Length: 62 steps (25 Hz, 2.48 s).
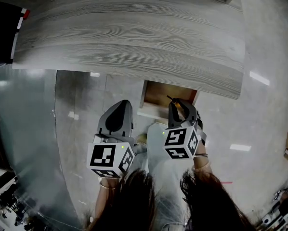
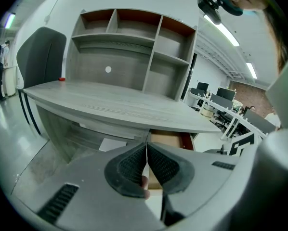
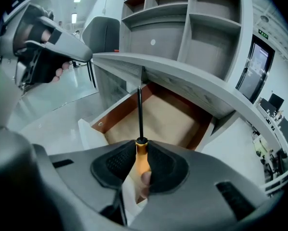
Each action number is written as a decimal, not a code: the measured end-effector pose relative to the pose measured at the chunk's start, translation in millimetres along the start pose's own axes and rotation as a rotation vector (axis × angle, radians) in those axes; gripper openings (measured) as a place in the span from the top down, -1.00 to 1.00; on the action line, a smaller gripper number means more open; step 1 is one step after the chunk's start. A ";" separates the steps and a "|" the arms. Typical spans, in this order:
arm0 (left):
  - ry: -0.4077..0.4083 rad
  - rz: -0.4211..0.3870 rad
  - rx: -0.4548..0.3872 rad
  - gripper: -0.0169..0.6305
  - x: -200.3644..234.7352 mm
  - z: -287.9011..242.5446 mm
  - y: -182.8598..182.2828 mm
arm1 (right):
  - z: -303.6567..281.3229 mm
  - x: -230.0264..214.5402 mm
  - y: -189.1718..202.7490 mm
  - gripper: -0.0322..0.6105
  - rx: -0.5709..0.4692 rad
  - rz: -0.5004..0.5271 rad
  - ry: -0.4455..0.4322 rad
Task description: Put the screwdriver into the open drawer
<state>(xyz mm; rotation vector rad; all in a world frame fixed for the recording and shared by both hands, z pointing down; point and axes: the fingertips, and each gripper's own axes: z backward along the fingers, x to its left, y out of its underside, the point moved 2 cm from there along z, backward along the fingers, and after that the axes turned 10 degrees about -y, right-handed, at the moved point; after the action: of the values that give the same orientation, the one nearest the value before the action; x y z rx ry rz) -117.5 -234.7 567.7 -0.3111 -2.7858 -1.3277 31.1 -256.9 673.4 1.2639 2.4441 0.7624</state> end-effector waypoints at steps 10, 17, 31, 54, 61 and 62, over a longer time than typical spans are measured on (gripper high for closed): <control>-0.002 -0.009 0.014 0.88 3.3 -9.6 8.1 | -17.9 1.2 -1.4 0.63 0.050 0.021 -0.015; -0.012 0.005 0.023 0.88 5.0 -15.7 8.6 | -31.9 1.0 -2.8 0.63 0.097 0.033 -0.034; -0.039 0.047 0.038 0.88 2.9 -21.5 21.2 | -46.2 5.3 13.8 0.63 0.184 0.052 -0.073; -0.033 0.065 0.064 0.88 3.2 -27.3 36.5 | -62.1 16.4 18.8 0.62 0.316 0.117 -0.110; -0.029 0.066 0.062 0.88 1.7 -30.1 37.1 | -63.9 21.0 21.6 0.59 0.323 0.112 -0.138; -0.029 0.066 0.061 0.88 1.4 -30.0 36.6 | -63.7 20.9 22.1 0.59 0.324 0.107 -0.140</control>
<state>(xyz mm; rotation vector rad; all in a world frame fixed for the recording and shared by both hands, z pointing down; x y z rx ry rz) -113.1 -235.2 614.9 -0.4192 -2.8061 -1.2315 3.6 -249.8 738.0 1.5165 2.4682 0.2946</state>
